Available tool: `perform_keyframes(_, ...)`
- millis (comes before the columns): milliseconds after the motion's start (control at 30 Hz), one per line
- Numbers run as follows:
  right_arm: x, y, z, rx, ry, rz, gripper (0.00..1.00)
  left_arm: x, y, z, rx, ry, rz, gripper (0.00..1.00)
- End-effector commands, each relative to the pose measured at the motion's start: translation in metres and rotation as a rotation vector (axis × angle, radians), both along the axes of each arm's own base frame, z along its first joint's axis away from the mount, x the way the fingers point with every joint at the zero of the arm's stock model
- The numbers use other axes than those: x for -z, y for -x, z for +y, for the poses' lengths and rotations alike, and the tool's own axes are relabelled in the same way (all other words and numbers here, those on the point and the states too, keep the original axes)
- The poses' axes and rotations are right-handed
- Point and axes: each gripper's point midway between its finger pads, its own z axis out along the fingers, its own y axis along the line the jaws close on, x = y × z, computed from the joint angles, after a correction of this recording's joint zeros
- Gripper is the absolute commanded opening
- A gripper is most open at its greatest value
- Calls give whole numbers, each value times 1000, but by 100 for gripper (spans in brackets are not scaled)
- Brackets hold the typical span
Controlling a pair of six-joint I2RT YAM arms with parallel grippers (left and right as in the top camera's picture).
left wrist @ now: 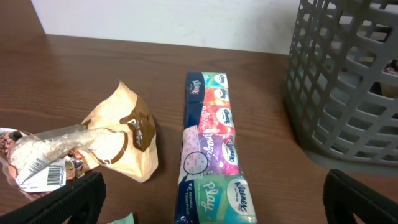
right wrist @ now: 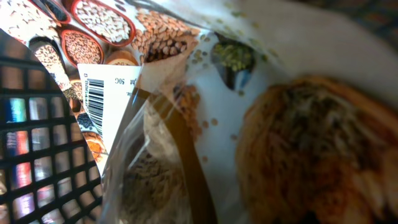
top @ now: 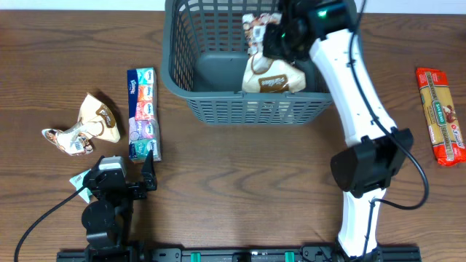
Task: Pack container
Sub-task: 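Lift the second mushroom bag and carry it over the basket, then release the second bag into the basket and raise the gripper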
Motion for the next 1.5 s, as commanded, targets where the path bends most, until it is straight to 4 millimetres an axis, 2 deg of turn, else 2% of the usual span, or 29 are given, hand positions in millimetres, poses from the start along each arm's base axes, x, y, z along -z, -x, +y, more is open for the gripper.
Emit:
perform_keyframes(0, 33, 3, 4, -46, 31, 35, 1, 11, 0, 0, 4, 6, 21, 99)
perform_keyframes(133, 59, 2, 3, -57, 39, 46, 1, 11, 0, 0, 4, 6, 21, 99)
perform_keyframes(300, 75, 1, -4, -53, 47, 59, 1, 11, 0, 0, 4, 6, 21, 99)
perform_keyframes(433, 84, 2, -8, -49, 55, 83, 8, 11, 0, 0, 4, 6, 21, 99)
perform_keyframes(600, 86, 1, -8, -54, 60, 78, 69, 11, 0, 0, 4, 6, 21, 99)
perform_keyframes(633, 86, 0, -8, -55, 59, 76, 78, 11, 0, 0, 4, 6, 22, 99)
perform_keyframes(700, 85, 0, -7, -68, 63, 70, 94, 11, 0, -1, 4, 6, 21, 99)
perform_keyframes(800, 80, -2, -7, -78, 62, 58, 99, 11, 0, 0, 4, 6, 21, 99)
perform_keyframes(900, 58, -11, -4, -107, 62, 7, 99, 11, 0, 0, 4, 6, 22, 99)
perform_keyframes(1000, 11, -23, -2, -127, 53, -83, 99, 11, 0, 0, 4, 6, 22, 99)
perform_keyframes(1133, -76, -35, -3, -124, 13, -261, 99, 11, 0, -1, 4, 6, 21, 99)
perform_keyframes(1233, -145, -32, -11, -105, -19, -407, 99, 11, 0, 0, 4, 6, 22, 99)
perform_keyframes(1333, -195, -19, -35, -81, 1, -517, 99, 11, 0, 0, 4, 6, 22, 99)
perform_keyframes(1400, -219, -5, -67, -56, 78, -568, 99, 11, 0, 0, 4, 6, 21, 99)
perform_keyframes(1467, -231, 10, -108, -10, 187, -577, 99, 11, 0, -1, 4, 6, 22, 99)
